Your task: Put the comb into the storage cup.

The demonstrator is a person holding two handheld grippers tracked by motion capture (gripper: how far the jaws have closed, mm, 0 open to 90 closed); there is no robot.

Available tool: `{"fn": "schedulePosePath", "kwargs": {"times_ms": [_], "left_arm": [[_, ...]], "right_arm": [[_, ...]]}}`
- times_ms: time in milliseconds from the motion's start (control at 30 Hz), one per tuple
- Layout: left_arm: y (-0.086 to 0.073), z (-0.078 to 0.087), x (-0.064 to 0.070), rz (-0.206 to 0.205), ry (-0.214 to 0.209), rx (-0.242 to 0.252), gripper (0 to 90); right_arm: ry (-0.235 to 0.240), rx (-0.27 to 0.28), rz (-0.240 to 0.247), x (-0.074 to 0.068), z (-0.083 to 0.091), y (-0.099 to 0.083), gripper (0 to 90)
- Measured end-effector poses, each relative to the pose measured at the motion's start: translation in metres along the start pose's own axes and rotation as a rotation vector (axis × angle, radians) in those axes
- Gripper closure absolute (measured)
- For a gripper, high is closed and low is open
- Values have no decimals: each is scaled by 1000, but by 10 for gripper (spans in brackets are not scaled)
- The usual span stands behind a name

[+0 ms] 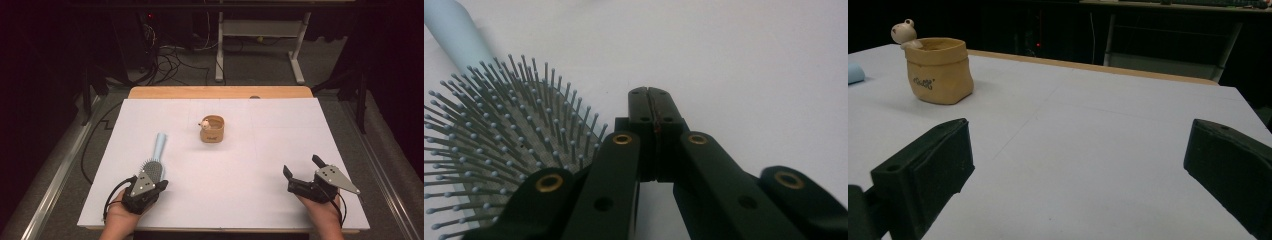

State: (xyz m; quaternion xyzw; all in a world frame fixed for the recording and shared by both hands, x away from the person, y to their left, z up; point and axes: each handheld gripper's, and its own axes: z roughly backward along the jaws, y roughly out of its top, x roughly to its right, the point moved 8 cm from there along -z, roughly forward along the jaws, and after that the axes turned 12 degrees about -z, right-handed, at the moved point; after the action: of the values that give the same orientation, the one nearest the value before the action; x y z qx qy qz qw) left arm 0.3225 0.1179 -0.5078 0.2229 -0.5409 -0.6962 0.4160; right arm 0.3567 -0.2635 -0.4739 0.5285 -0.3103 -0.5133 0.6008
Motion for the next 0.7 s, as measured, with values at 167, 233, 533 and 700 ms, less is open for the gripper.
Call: {"fn": "schedulePosePath", "kwargs": {"times_ms": [167, 233, 533, 700], "left_arm": [[-2, 0, 1, -12, 3, -12, 900], [-5, -1, 1, -16, -1, -26, 900], [-10, -2, -5, -23, 24, -52, 900], [-9, -1, -7, -31, 39, -47, 900]], "right_arm": [[-1, 7, -4, 1, 2, 1, 1], [0, 9, -5, 1, 2, 2, 1], [4, 21, -18, 2, 4, 4, 1], [3, 20, -20, 3, 3, 4, 1]]}}
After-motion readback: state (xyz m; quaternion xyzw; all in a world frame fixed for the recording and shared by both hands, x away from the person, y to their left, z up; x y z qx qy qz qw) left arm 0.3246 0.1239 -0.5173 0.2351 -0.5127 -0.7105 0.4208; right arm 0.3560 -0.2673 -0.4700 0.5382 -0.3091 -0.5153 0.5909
